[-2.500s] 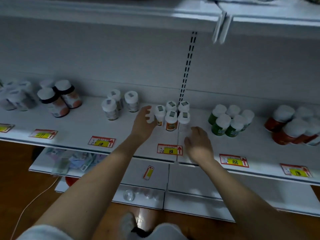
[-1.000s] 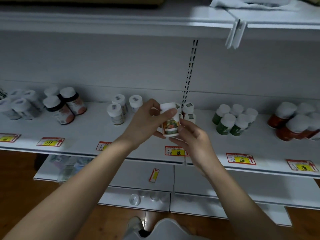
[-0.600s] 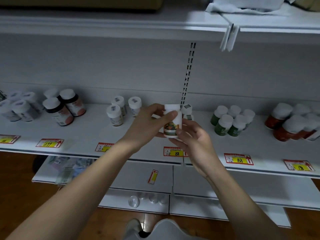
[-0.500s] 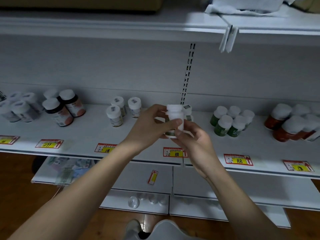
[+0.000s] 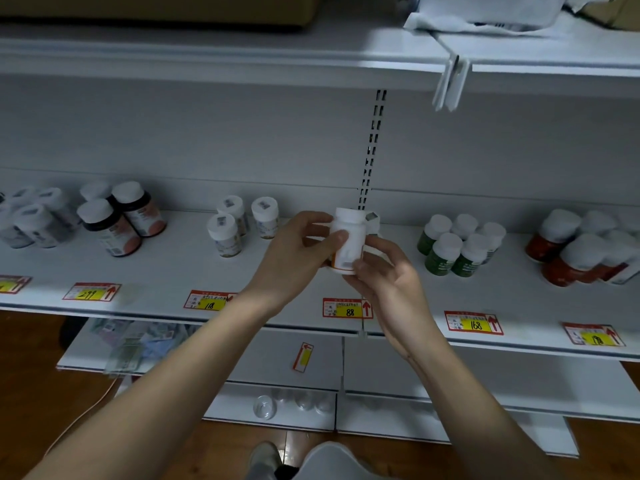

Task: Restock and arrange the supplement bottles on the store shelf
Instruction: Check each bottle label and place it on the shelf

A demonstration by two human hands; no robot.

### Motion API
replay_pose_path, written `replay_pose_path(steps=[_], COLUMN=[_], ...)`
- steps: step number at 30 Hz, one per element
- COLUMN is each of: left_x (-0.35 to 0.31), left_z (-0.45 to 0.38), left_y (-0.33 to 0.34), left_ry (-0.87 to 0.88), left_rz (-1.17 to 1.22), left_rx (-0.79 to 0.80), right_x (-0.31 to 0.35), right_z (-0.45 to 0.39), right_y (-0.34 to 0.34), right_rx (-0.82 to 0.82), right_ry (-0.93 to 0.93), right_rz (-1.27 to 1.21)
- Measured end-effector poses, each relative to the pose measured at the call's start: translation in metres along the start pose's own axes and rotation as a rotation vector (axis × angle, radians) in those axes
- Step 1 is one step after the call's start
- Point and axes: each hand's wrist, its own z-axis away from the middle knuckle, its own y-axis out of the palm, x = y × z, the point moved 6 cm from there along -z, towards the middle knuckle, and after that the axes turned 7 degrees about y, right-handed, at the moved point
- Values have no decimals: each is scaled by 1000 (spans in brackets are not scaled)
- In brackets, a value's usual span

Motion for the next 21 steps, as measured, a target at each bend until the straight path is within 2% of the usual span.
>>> replay_pose_path(steps=[6,11,13,17,21], left_x=[-2,-5,-4,-2,-1], left_z=[0,-2,-2,-3,-2], left_y=[4,3,4,3,5], left_ry=[6,19,-2,-43,-56], left_rz=[-34,-71,-16,79,124], left_rx=[-15,-18,-17,-37,-40], right_x=[12,15,15,7,9], right_z=[0,0,-1,-3,-3], right_y=[-1,0,1,3,2], right_rx=[-83,-91,-64,66,30], right_ry=[-126,-158,-145,-22,-46], right_rz=[263,311,287,37,11])
